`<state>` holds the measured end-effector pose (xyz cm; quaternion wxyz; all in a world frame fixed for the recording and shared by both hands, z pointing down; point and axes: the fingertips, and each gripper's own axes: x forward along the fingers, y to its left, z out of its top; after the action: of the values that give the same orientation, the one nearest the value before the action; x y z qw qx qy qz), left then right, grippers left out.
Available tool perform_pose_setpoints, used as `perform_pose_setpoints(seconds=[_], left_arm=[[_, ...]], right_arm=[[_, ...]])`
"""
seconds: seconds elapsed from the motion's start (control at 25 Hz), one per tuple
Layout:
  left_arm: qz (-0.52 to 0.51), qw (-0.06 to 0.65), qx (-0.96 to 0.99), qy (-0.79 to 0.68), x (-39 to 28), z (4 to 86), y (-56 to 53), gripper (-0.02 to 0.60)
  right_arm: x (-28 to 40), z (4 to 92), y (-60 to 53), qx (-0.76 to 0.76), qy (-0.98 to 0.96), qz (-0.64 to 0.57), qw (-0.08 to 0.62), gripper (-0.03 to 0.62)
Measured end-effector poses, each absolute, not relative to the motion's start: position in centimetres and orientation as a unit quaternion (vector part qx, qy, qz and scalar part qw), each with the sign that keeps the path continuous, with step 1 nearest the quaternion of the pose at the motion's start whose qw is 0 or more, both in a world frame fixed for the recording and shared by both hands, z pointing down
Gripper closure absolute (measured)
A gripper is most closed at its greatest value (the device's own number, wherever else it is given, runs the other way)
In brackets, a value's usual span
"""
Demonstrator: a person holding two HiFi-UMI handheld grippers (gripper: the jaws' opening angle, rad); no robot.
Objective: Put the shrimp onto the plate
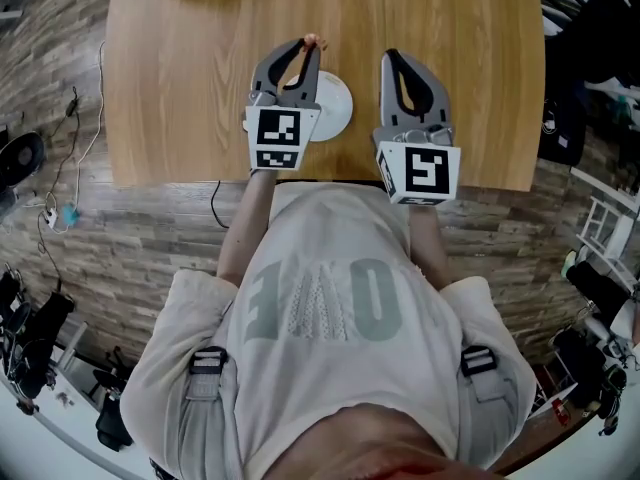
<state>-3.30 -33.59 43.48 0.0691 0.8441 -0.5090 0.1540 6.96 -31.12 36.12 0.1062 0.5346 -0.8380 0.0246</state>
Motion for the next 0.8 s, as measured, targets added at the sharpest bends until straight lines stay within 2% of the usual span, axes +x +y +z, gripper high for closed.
perform_pose_setpoints(seconds=[0.44,0.8], left_arm=[[0.299,0.212,0.822,-0.436,-2.3,54.2,-30.8,0.517],[0.367,0.257,0.806,-0.386,-1.7,57.6,-28.8,0.517]], right_arm=[[7.8,37.1,-31.0,0.546,-0.828,0.032,0.123,0.574],[8.4,37.3,-30.8,0.553,-0.823,0.034,0.127,0.574]])
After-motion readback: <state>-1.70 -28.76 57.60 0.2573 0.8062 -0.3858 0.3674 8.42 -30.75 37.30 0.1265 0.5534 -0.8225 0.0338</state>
